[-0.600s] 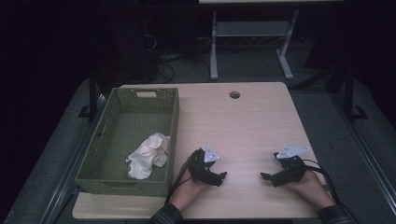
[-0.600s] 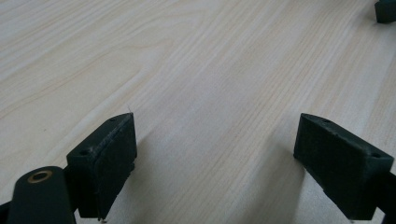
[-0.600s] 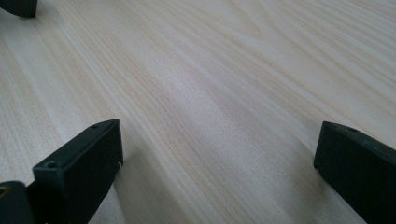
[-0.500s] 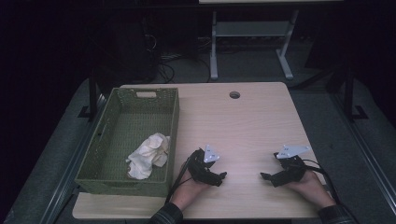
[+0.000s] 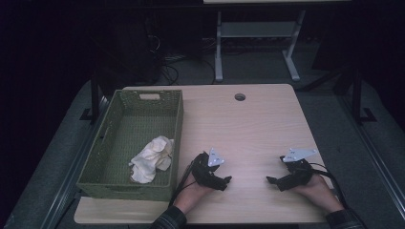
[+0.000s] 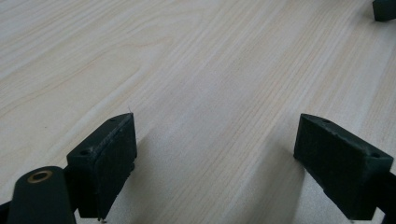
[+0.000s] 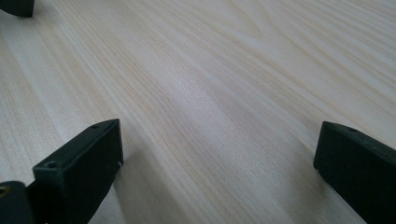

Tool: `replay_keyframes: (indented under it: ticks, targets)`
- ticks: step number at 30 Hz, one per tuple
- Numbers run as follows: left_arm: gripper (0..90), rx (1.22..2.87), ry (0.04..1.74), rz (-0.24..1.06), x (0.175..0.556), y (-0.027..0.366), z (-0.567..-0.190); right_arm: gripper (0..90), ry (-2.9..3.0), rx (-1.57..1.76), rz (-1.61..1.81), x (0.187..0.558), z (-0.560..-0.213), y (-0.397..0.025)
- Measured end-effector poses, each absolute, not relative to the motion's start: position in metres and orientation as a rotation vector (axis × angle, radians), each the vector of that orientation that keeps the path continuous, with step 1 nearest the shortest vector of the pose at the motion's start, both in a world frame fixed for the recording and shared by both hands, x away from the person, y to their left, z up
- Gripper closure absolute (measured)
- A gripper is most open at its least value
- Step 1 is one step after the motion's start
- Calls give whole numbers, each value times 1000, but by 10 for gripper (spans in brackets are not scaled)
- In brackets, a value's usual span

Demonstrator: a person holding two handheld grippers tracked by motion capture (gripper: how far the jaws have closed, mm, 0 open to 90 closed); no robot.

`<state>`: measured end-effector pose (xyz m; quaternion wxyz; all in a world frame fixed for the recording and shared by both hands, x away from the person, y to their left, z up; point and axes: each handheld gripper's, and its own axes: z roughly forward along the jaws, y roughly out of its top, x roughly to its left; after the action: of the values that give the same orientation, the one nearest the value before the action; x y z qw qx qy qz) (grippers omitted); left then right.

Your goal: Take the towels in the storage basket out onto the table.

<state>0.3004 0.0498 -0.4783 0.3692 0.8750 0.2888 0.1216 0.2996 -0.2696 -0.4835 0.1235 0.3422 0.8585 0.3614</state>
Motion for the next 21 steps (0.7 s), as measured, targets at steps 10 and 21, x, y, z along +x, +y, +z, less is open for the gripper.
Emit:
replay_keyframes:
  ticks: [10, 21]
  targets:
    - [125, 2254, 765, 303, 303, 54, -474, 10, 2504, 1001, 1054, 300, -483, -269]
    - [127, 2265, 773, 328, 301, 57, -468, 10, 2504, 1001, 1054, 300, -483, -269]
